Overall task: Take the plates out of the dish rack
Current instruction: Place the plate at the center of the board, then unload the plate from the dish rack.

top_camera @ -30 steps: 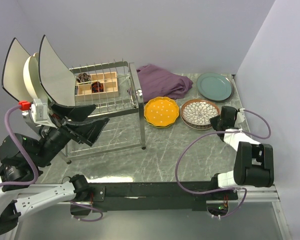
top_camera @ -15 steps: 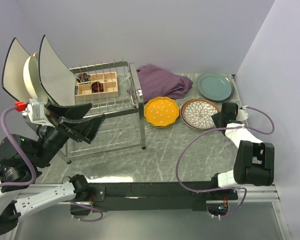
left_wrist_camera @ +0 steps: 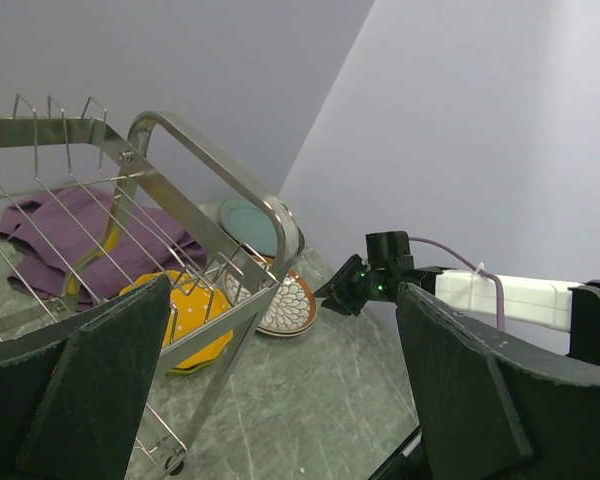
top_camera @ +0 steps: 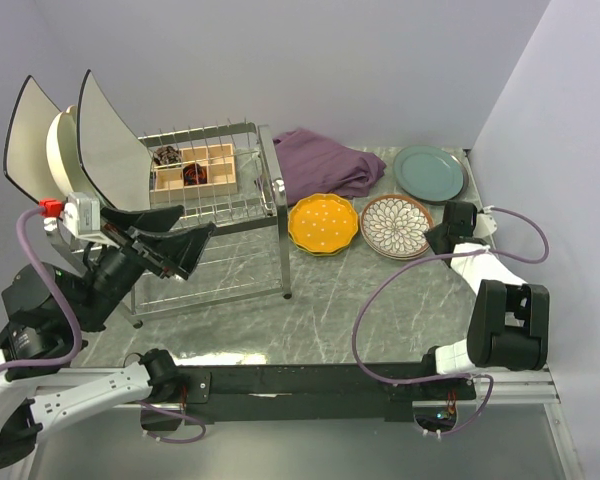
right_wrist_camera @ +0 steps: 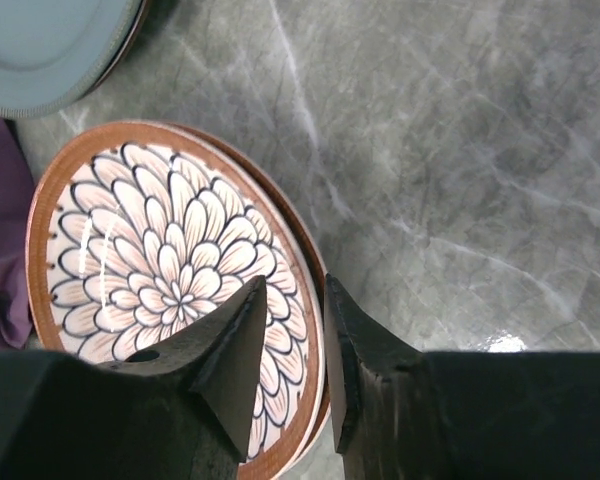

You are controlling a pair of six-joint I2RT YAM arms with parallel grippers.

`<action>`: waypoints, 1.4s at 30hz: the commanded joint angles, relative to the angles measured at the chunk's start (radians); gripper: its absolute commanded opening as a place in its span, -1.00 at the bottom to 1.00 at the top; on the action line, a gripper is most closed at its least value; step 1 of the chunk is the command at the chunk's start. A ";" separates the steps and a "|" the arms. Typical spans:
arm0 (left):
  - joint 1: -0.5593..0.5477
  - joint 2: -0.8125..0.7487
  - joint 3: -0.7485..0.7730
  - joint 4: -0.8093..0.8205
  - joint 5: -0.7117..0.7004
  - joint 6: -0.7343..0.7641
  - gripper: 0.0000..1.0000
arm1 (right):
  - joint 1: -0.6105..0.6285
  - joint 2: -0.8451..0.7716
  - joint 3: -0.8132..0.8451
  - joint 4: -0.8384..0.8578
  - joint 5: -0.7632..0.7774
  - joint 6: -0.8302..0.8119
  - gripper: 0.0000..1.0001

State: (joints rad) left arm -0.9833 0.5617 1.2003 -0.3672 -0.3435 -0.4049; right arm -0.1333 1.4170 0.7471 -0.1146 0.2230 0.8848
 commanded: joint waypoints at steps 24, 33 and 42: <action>-0.002 0.406 0.506 0.303 -0.871 0.785 0.87 | 0.426 -0.598 -0.032 0.038 -0.228 -0.198 0.50; -0.003 0.431 0.544 0.370 -0.861 0.902 0.88 | 0.475 -0.612 -0.023 0.036 -0.174 -0.219 0.50; -0.002 0.397 0.539 -0.002 -0.911 0.629 0.79 | 0.501 -0.632 -0.034 0.035 -0.126 -0.236 0.50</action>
State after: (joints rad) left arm -0.9844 0.9733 1.7168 -0.1745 -1.2198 0.3614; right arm 0.3546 0.8097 0.7090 -0.1143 0.0544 0.6739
